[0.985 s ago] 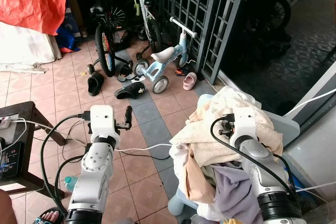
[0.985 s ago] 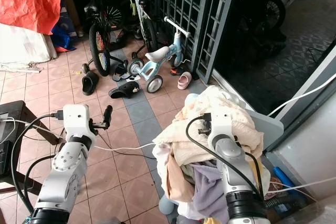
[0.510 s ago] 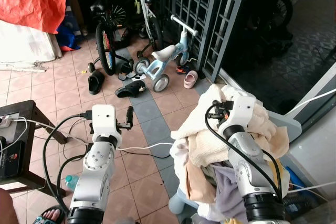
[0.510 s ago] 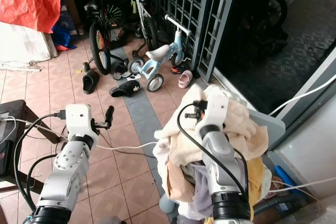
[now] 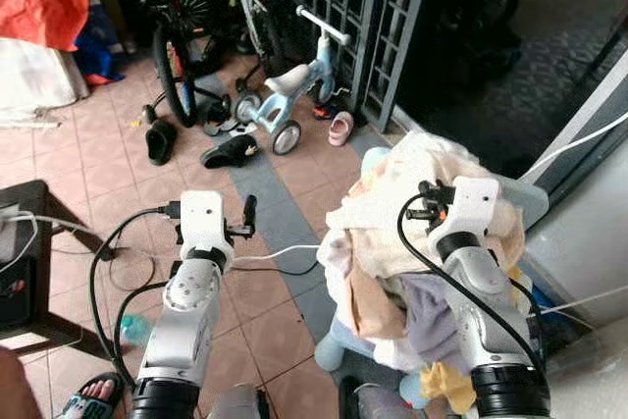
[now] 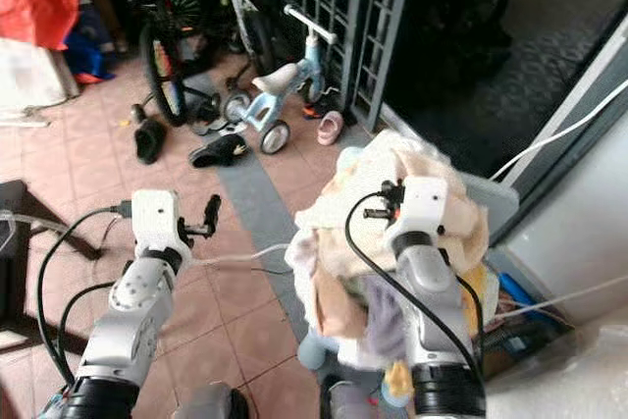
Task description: Clothes washing
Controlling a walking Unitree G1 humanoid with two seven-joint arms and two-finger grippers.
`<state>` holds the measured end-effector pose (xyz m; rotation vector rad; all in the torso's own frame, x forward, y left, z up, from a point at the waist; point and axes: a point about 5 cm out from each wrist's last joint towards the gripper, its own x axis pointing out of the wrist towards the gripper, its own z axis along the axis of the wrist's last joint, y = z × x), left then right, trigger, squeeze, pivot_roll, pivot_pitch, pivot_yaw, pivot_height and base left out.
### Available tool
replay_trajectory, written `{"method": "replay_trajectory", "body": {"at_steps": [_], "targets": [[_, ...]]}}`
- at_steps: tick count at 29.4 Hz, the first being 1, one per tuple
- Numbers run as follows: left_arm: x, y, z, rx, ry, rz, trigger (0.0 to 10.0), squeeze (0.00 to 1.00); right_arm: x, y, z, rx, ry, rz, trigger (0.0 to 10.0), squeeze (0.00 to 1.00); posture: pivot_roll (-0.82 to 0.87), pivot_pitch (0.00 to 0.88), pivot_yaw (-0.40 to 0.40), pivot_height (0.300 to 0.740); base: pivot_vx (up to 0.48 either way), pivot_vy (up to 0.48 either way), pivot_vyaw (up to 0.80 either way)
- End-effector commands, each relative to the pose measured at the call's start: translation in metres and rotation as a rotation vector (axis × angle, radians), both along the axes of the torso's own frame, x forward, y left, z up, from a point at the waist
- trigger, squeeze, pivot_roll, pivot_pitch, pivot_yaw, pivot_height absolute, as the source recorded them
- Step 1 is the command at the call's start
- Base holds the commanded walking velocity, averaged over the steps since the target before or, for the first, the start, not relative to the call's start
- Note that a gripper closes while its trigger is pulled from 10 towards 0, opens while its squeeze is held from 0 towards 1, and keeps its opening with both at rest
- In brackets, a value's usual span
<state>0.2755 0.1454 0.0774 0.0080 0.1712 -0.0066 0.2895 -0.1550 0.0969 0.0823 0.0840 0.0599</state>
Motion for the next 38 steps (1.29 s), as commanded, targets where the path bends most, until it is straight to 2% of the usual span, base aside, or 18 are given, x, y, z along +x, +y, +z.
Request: {"method": "replay_trajectory", "body": {"at_steps": [1,7,32,38], "targets": [[-0.001,-0.001,-0.003,0.007,0.012,-0.003,10.0,0.00,0.001,-0.002,0.003,-0.018,-0.015,-0.003,10.0,0.00,-0.02,0.000,0.004,0.740,-0.285,0.000,0.00],[0.000,-0.001,-0.003,0.007,0.011,-0.001,10.0,0.00,0.003,-0.003,0.003,-0.025,-0.008,-0.011,10.0,0.00,-0.01,0.000,0.002,0.740,-0.285,0.000,-0.09],[0.001,-0.001,-0.003,0.011,0.017,-0.010,10.0,0.00,0.005,-0.012,0.002,-0.087,-0.011,-0.084,10.0,0.00,-0.02,0.000,0.013,0.740,-0.284,0.000,-0.79],[0.001,-0.001,-0.002,0.003,0.013,-0.015,10.0,0.00,0.005,-0.012,0.002,-0.087,-0.018,-0.085,10.0,0.00,-0.03,0.000,0.014,0.740,0.000,0.000,-0.37]]}}
